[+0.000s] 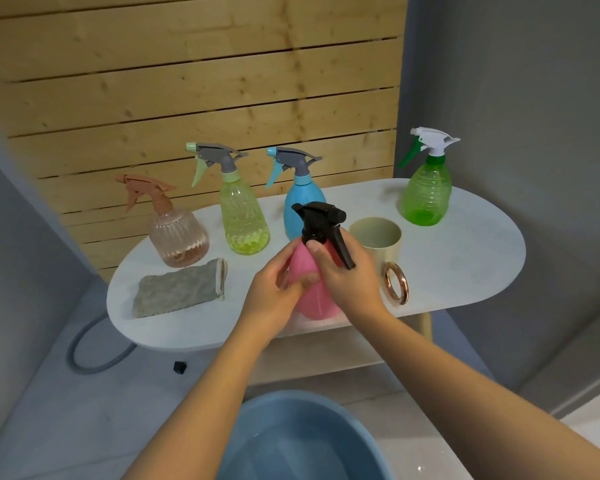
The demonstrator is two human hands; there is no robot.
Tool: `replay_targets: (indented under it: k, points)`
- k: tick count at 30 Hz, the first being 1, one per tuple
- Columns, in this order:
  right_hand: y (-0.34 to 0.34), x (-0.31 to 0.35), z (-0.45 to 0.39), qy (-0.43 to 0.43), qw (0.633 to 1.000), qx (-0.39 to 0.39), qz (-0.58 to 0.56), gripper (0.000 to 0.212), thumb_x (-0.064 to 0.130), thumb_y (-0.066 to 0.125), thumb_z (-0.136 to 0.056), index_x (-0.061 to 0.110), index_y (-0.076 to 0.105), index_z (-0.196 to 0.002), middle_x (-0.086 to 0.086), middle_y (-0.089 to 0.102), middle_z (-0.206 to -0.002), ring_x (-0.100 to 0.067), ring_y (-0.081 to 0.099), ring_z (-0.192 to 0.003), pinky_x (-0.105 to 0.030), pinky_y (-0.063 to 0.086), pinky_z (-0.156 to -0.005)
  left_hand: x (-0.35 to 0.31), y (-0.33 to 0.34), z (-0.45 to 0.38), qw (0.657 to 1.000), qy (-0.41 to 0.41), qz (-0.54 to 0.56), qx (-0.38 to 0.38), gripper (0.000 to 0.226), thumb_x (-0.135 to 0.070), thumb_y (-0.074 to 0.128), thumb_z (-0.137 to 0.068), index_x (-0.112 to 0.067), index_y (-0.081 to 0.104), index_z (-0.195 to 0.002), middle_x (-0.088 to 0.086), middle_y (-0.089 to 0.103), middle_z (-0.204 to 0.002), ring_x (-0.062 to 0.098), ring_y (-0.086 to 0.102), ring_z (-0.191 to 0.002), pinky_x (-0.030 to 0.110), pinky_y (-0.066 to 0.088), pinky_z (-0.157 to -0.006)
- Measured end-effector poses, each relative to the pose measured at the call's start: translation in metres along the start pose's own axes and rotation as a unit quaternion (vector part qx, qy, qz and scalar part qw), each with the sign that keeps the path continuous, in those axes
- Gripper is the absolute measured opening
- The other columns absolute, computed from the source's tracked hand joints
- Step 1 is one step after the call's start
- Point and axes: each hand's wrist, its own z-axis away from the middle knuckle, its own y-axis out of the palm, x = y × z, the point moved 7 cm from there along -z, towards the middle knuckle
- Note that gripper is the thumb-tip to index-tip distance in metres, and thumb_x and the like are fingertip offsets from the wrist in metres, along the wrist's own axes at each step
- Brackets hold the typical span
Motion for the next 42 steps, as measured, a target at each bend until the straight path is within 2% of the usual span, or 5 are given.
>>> replay_targets:
  k: [3,7,17,31,42]
  points:
    - [-0.003,0.005,0.002,-0.03,0.999,0.001,0.034,0.018,0.027,0.065,-0.088,0.02,0.066,-0.104,0.011,0.066,-0.084,-0.004,0.061,-0.084,-0.018,0.048,-0.073,0.001,-0.001,-0.001,1.0,-0.001,-0.001,0.009,0.059,-0.015,0.067,-0.086,-0.027,0.044,-0.139,-0.018,0.053,-0.127,-0.021,0.05,-0.105,0.003,0.042,-0.08]
    - [-0.011,0.0,-0.014,0.017,0.987,0.159,-0.03,0.02,0.016,0.061,-0.09,0.023,0.067,-0.108,0.026,0.068,-0.078,0.011,0.06,-0.079,-0.008,0.043,-0.071,0.001,-0.003,-0.003,0.999,0.003,-0.024,0.028,0.063,-0.026,0.068,-0.084,-0.026,0.042,-0.141,-0.014,0.052,-0.136,-0.007,0.048,-0.12,0.006,0.043,-0.086]
    - [0.009,0.0,-0.028,0.164,0.902,0.349,-0.194,0.038,-0.006,0.044,-0.093,0.019,0.059,-0.117,-0.003,0.066,-0.11,-0.014,0.065,-0.1,-0.025,0.052,-0.085,-0.002,0.001,-0.005,0.995,-0.017,-0.039,0.091,0.064,-0.024,0.061,-0.09,-0.033,0.03,-0.145,-0.024,0.045,-0.132,-0.012,0.045,-0.115,0.013,0.041,-0.097]
    - [0.001,0.008,-0.029,0.103,0.981,0.148,-0.077,0.033,-0.006,0.065,-0.082,0.021,0.069,-0.102,0.009,0.072,-0.092,-0.007,0.068,-0.094,-0.036,0.049,-0.098,0.005,-0.003,-0.008,0.999,-0.022,-0.028,0.03,0.066,-0.018,0.07,-0.084,-0.03,0.041,-0.142,-0.013,0.047,-0.141,0.001,0.041,-0.13,0.012,0.036,-0.094]
    - [0.001,0.007,-0.025,0.109,0.969,0.218,-0.042,0.025,0.011,0.063,-0.088,0.03,0.065,-0.105,0.007,0.069,-0.108,-0.009,0.062,-0.107,-0.036,0.044,-0.103,0.003,0.006,0.002,0.996,-0.049,-0.037,0.062,0.073,-0.029,0.066,-0.087,-0.036,0.026,-0.147,-0.013,0.041,-0.143,0.007,0.044,-0.126,0.025,0.042,-0.101]
